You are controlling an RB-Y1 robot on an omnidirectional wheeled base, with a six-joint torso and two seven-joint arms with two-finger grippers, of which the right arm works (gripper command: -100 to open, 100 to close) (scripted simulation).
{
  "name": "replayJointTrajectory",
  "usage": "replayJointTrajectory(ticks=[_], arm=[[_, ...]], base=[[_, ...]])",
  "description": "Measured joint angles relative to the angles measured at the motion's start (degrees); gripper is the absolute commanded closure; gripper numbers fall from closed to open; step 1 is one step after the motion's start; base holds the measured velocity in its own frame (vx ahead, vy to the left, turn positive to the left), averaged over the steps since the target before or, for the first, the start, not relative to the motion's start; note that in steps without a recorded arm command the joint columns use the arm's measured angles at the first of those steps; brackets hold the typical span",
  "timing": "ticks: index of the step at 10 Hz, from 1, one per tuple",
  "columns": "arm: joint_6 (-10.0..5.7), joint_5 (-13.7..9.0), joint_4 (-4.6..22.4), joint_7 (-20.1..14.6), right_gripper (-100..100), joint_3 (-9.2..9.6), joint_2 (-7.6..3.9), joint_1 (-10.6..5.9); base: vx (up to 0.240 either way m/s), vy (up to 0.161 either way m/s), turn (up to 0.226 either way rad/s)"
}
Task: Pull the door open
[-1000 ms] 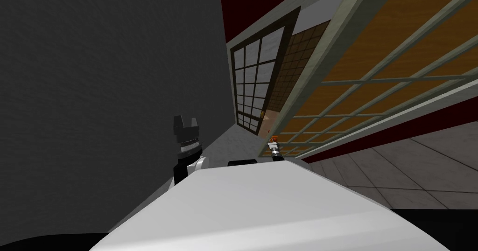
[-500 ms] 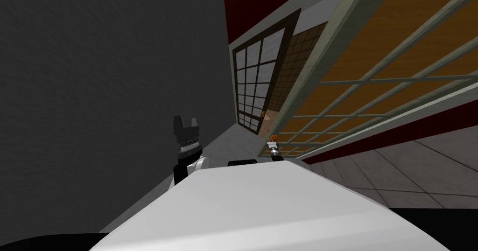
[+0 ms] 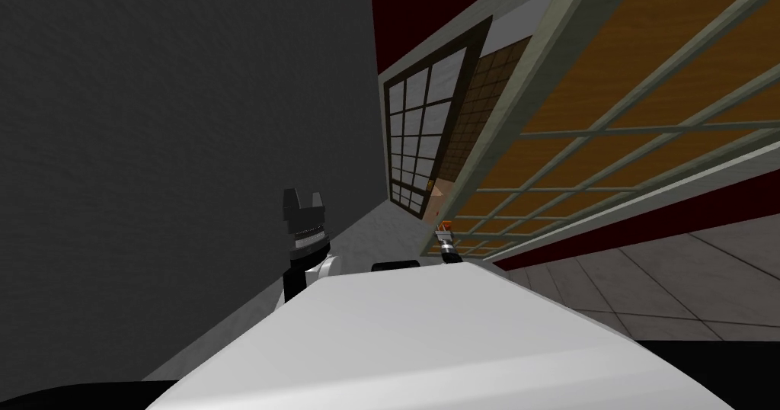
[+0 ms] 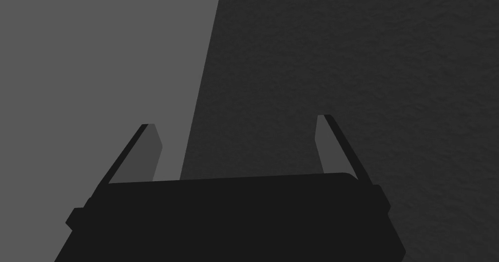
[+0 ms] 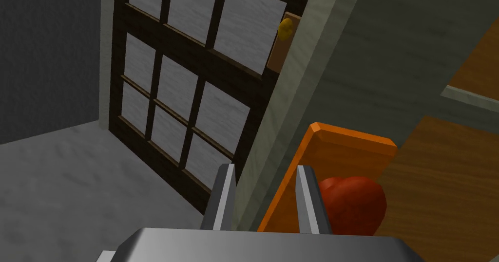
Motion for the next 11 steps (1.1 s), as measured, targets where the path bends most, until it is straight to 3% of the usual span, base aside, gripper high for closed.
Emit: replayJointTrajectory(ticks=[4,11], arm=[[-0.54,-1.95,0.21,-5.24,-100,1.57,-0.04,-0.62],[0.06,-5.34,-2.27,-12.77,-100,3.67,-0.62,-0.34]], base=[[-0.084,-0.027,0.086],[-0.071,-0.017,0.058]])
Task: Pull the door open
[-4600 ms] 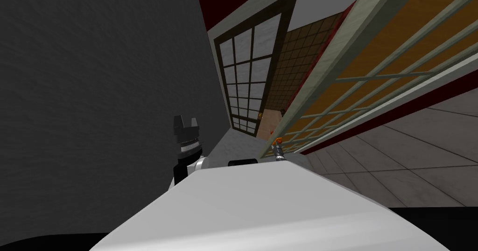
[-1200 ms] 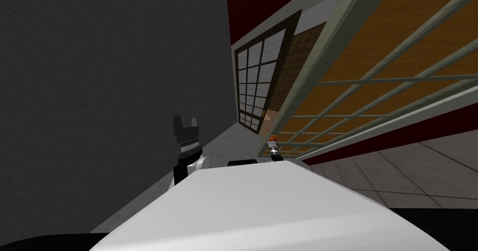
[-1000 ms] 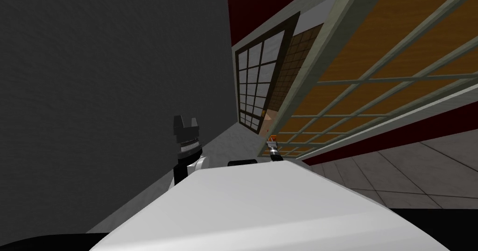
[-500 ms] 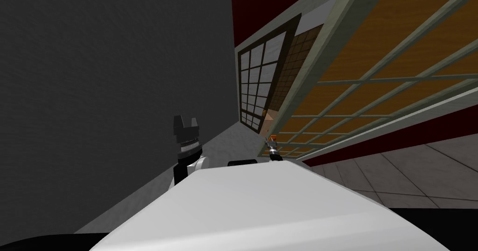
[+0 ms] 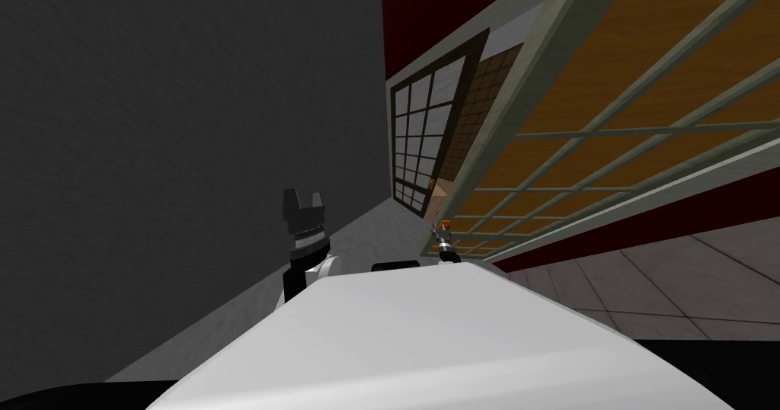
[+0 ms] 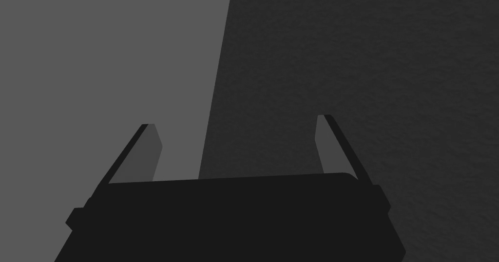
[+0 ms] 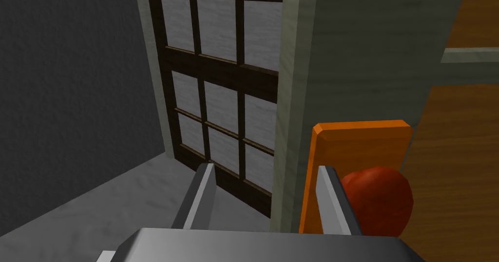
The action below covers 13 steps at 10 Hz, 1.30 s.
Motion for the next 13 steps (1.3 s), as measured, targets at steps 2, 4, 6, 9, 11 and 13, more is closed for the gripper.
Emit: replayJointTrajectory(ticks=[2,4,6,9,11,13], arm=[[-1.01,0.19,1.6,-1.26,-100,0.68,-0.04,-0.67],[-2.67,0.08,2.14,-3.08,-100,0.79,-1.08,0.48],[-3.8,-0.28,2.72,-4.79,-100,0.35,-2.68,1.21],[-3.83,-0.26,2.67,-4.8,100,0.39,-2.66,1.17],[-3.8,-0.26,2.7,-4.79,100,0.39,-2.65,1.18],[-3.79,-0.27,2.72,-4.79,-100,0.37,-2.67,1.2]], base=[[0.019,-0.009,0.198],[0.027,-0.037,0.086],[0.011,-0.029,0.099],[-0.002,0.002,-0.024],[-0.001,-0.002,0.007],[-0.055,0.008,0.01]])
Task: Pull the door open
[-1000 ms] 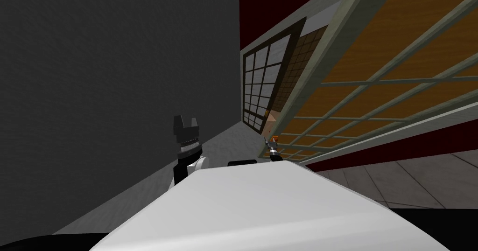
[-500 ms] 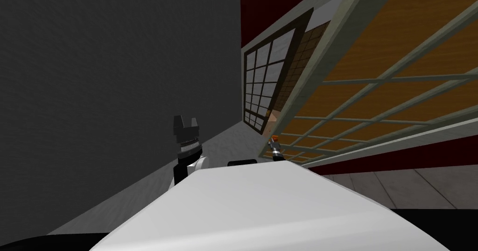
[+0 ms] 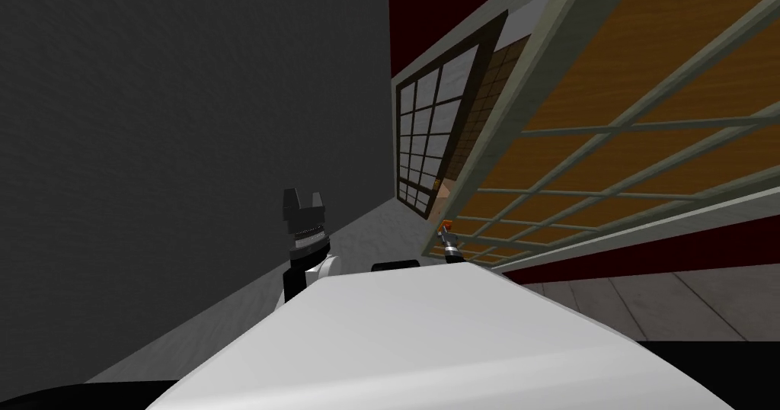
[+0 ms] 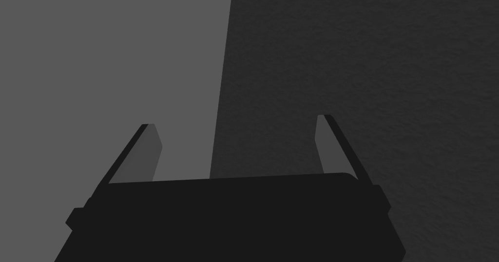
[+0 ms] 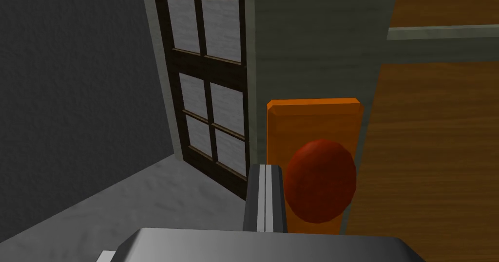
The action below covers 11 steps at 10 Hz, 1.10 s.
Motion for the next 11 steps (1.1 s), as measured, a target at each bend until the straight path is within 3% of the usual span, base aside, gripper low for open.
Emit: replayJointTrajectory(ticks=[6,11], arm=[[0.66,0.75,-1.78,-1.85,-100,2.0,-2.67,1.64],[-0.69,0.16,-0.11,-3.06,-100,0.76,-3.08,1.84]], base=[[-0.199,-0.014,-0.004],[0.213,-0.047,0.113]])
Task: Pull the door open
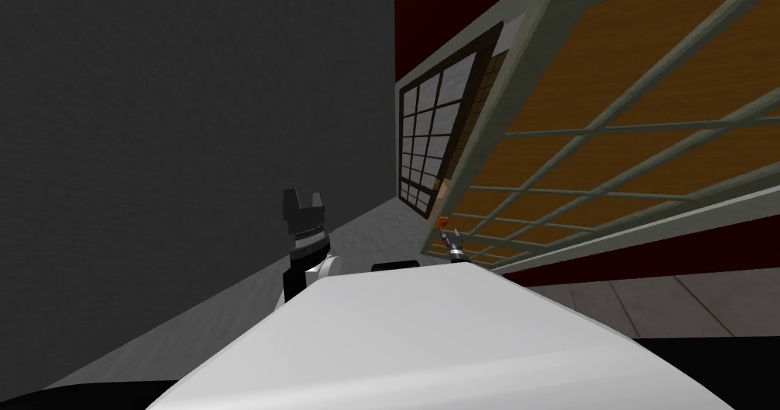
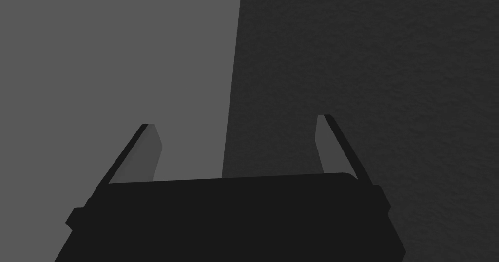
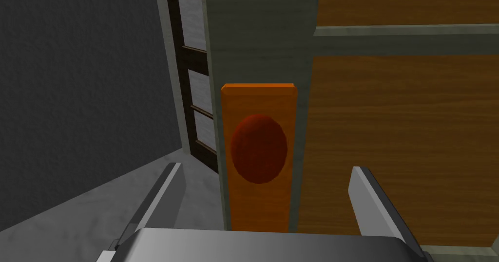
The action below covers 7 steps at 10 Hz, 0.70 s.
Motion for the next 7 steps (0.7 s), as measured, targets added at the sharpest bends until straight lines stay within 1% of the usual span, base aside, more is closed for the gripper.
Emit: replayJointTrajectory(ticks=[1,2,4,7], arm=[[-0.68,-0.08,1.44,-0.51,-100,-0.25,0.03,-0.57],[-0.86,-0.09,1.64,-0.66,100,-0.27,0.03,-0.69],[-0.63,-0.12,1.49,-0.52,100,-0.33,-0.06,-0.67],[-0.35,-0.06,1.61,-0.49,100,-0.12,0.1,-0.47]], base=[[0.111,-0.008,0.018],[-0.008,-0.002,-0.012],[-0.036,-0.001,0.006],[-0.014,0.004,-0.003]])
